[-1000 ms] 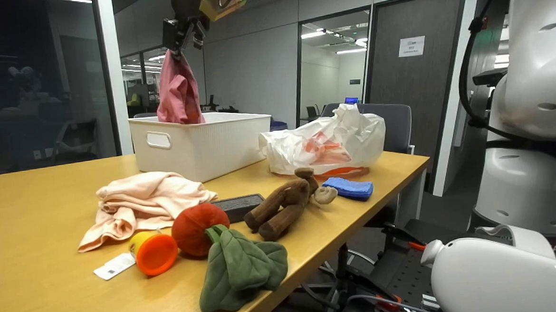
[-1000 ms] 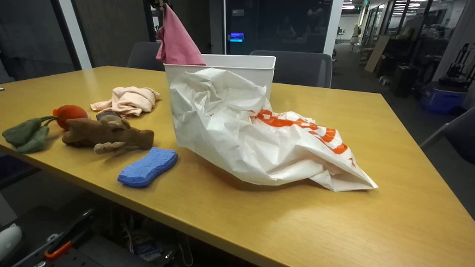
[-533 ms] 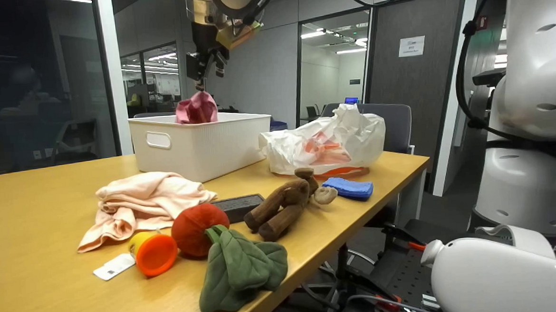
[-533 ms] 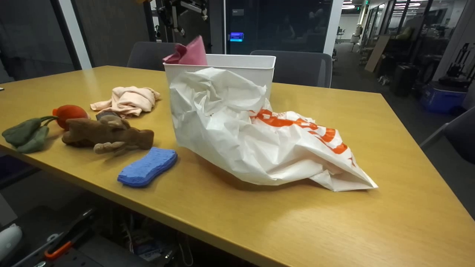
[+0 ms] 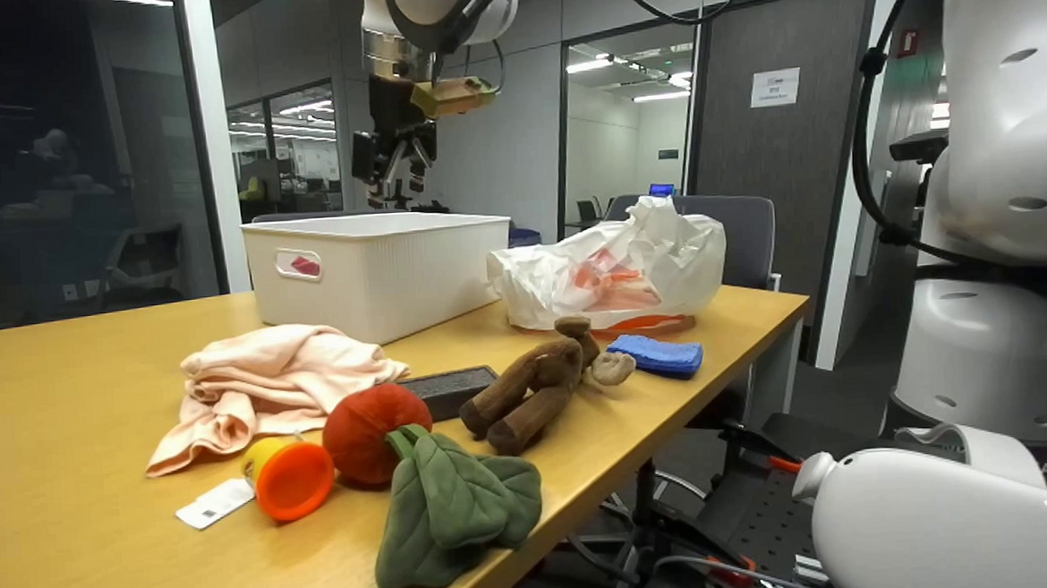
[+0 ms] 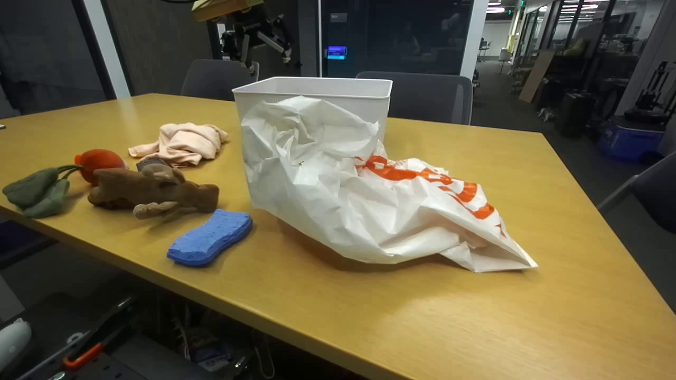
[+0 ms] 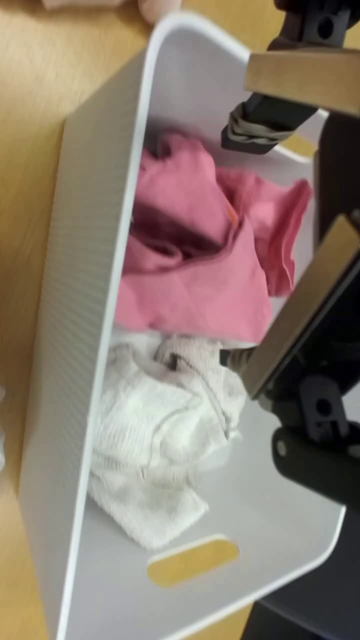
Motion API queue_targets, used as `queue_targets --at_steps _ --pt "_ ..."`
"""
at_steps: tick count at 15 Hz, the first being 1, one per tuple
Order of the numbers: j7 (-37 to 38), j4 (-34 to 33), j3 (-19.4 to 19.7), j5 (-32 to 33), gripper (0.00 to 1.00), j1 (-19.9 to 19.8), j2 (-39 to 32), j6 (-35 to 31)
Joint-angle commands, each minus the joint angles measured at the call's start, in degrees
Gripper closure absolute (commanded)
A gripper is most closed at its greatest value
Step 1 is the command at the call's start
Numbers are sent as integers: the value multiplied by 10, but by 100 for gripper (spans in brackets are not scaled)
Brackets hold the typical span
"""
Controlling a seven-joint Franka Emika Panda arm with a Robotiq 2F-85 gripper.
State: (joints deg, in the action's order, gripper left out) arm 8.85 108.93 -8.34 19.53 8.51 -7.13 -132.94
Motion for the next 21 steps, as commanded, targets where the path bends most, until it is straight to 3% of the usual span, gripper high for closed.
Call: queue_targets --at_steps 1,4,11,13,19,21 --pt "-94 45 -25 -144 0 6 49 -20" --pt "-176 84 -52 -258 0 23 68 -25" --pt "-192 147 -100 -265 0 82 37 -101" --pt "-187 150 -105 -244 0 91 16 -121" --pt "-133 108 -81 -81 0 105 -71 -119" --pt "-140 94 -76 -67 0 103 -89 -116"
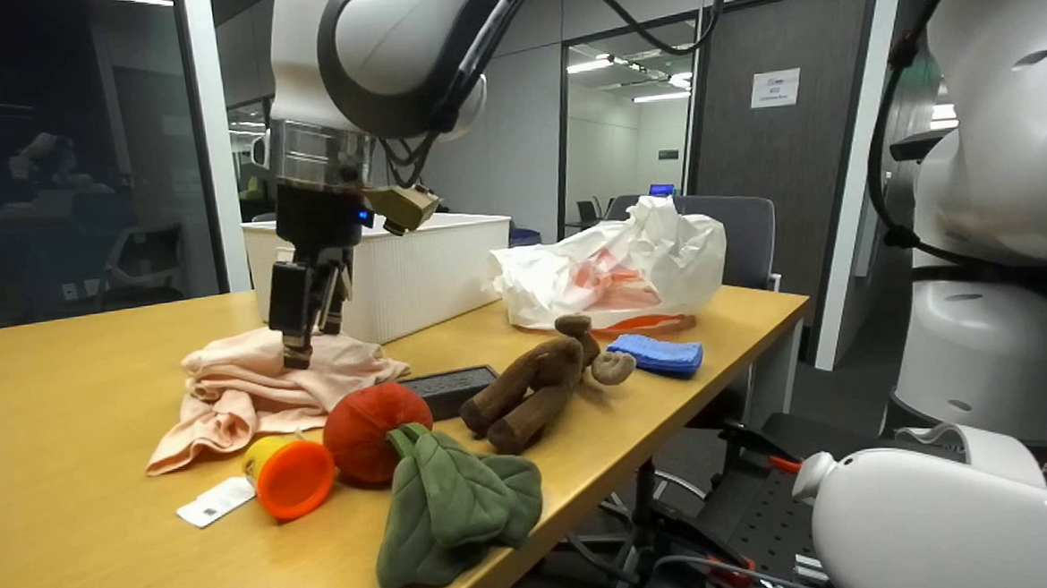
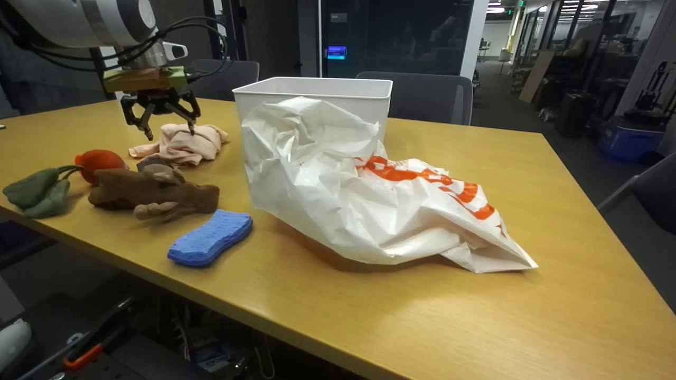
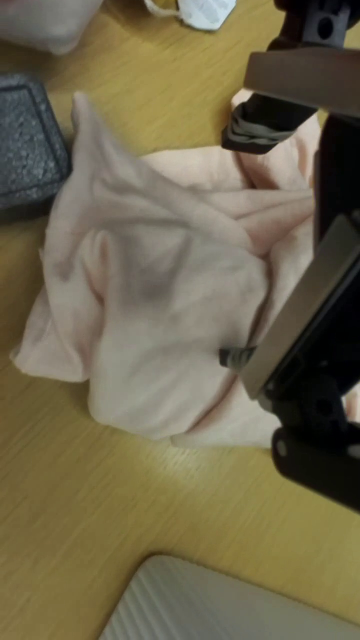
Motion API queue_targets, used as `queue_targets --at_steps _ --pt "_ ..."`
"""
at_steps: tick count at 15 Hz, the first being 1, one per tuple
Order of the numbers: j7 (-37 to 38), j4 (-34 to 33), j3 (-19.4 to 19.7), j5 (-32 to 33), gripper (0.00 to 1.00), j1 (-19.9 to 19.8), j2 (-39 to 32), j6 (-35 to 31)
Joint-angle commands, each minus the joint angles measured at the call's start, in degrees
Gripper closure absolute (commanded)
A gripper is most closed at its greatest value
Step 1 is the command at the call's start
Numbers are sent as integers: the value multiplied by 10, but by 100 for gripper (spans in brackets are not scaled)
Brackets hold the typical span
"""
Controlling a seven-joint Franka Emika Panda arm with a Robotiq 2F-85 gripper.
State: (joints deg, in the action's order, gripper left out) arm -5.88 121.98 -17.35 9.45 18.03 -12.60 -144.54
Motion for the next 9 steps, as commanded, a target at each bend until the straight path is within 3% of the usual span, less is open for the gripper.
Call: queue_targets --at_steps 1,2,3,4,9 --pt "2 -41 17 43 0 9 -41 3" --pt "-5 -45 17 42 0 7 -45 2" --pt "-13 -46 15 39 25 4 -45 6" --pt "-27 -47 9 19 26 -4 -45 6" --pt "-50 -43 7 -7 66 -20 -31 -3"
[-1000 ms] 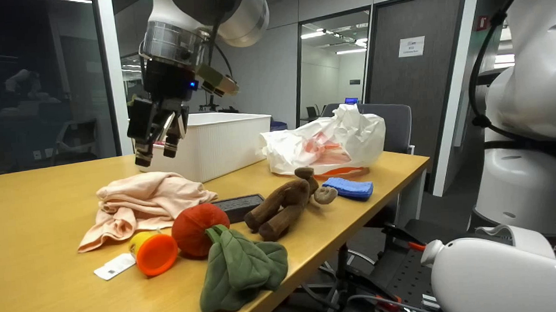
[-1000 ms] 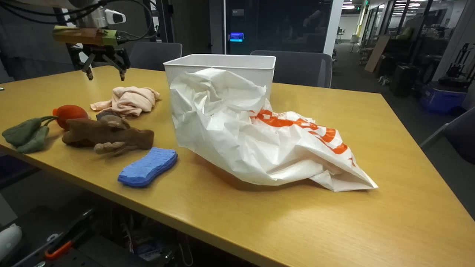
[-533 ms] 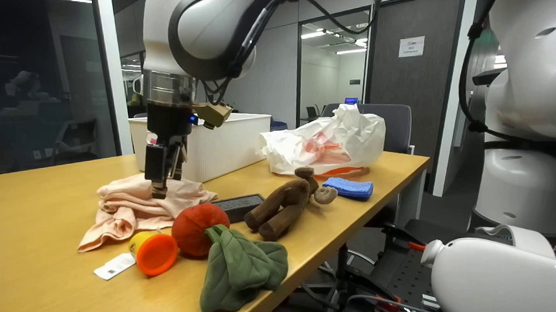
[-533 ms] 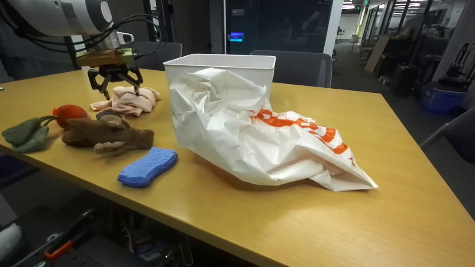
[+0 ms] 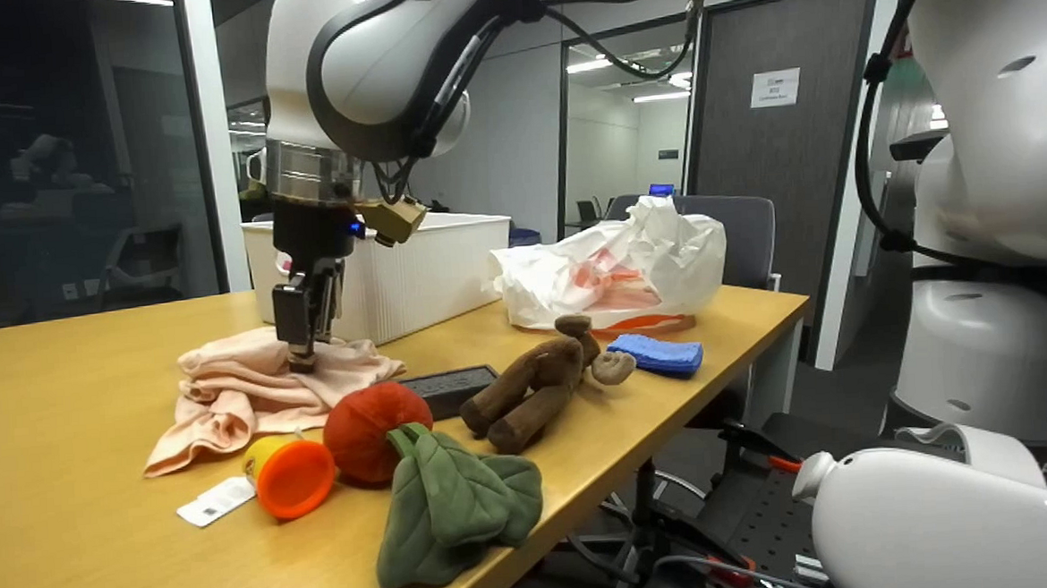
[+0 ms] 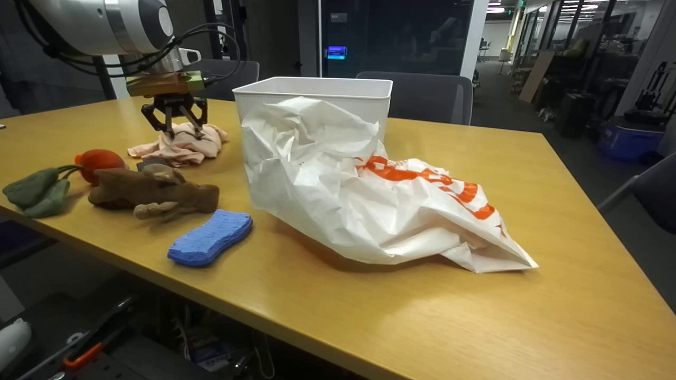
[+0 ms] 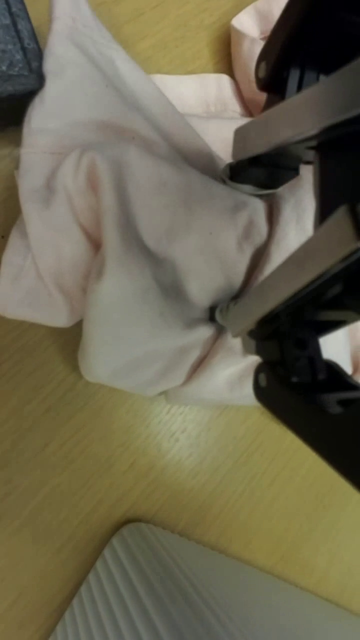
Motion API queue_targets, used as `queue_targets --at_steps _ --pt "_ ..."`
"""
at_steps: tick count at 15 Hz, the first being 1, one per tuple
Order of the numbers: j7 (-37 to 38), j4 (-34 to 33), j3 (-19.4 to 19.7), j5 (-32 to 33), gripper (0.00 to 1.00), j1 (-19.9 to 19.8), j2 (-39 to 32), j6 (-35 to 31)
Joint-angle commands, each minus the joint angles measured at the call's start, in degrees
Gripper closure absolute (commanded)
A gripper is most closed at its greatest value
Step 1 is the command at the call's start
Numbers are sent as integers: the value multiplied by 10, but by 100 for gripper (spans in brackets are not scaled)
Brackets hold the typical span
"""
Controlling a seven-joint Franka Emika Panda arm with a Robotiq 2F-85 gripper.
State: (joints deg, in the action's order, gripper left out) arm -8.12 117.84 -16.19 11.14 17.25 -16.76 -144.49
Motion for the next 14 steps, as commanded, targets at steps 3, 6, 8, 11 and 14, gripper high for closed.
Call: queue_targets --at_steps 3,6,8,11,14 --pt "-41 5 -4 -45 90 -23 18 -4" --pt "-48 1 -7 -67 100 -30 25 4" --pt "-64 -4 -21 -94 98 -33 61 8" --pt "-74 -4 -27 -133 98 -34 122 -30" --pt "-27 -21 -6 -89 98 -27 187 -30"
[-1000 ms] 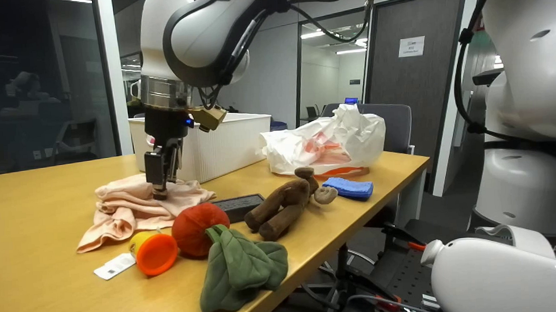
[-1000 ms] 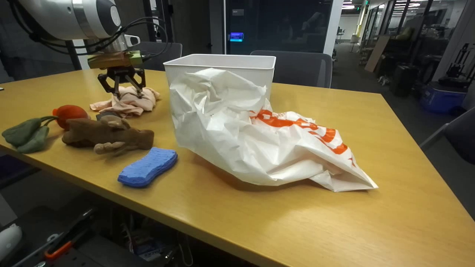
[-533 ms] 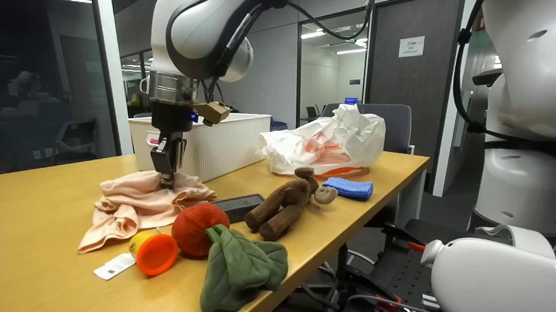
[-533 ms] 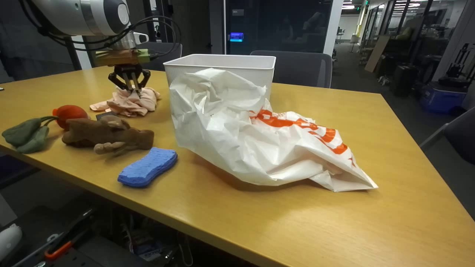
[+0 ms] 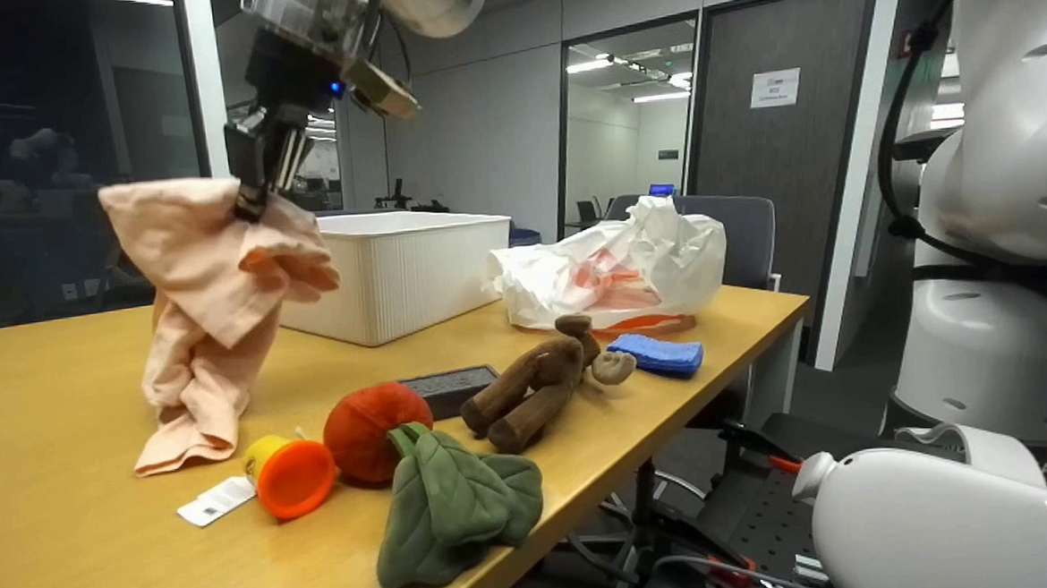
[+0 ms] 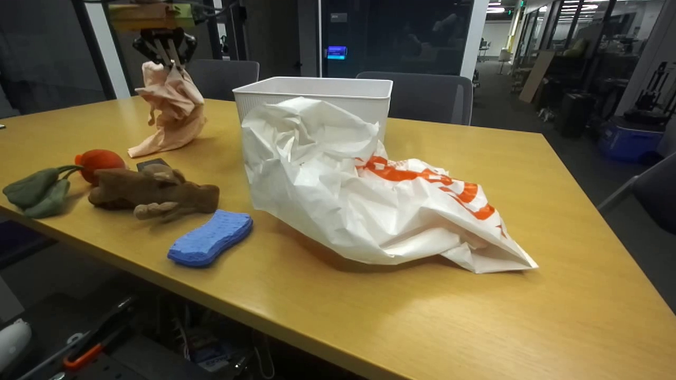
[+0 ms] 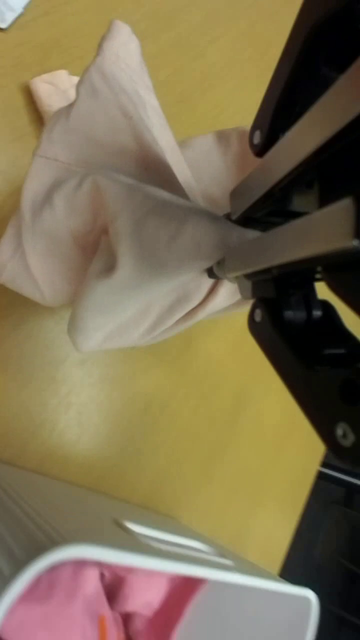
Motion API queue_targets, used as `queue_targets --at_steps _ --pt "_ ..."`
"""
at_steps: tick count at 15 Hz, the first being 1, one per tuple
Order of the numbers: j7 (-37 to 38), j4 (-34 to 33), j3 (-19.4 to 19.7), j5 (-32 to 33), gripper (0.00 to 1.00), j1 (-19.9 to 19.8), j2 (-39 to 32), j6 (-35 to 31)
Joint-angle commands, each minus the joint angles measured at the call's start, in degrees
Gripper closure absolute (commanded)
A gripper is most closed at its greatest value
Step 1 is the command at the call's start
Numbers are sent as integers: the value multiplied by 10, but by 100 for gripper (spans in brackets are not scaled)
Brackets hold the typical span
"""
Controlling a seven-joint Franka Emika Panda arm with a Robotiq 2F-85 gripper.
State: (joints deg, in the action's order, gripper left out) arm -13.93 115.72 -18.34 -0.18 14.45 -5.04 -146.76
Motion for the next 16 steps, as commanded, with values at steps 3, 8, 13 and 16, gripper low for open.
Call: queue_targets --at_steps 3,8,13,16 --pt "67 -44 37 89 98 -16 114 18" --pt "133 -145 59 269 98 -75 90 20" --pt "310 -142 78 493 98 -103 37 46" --pt "361 -121 95 526 98 -89 -2 67"
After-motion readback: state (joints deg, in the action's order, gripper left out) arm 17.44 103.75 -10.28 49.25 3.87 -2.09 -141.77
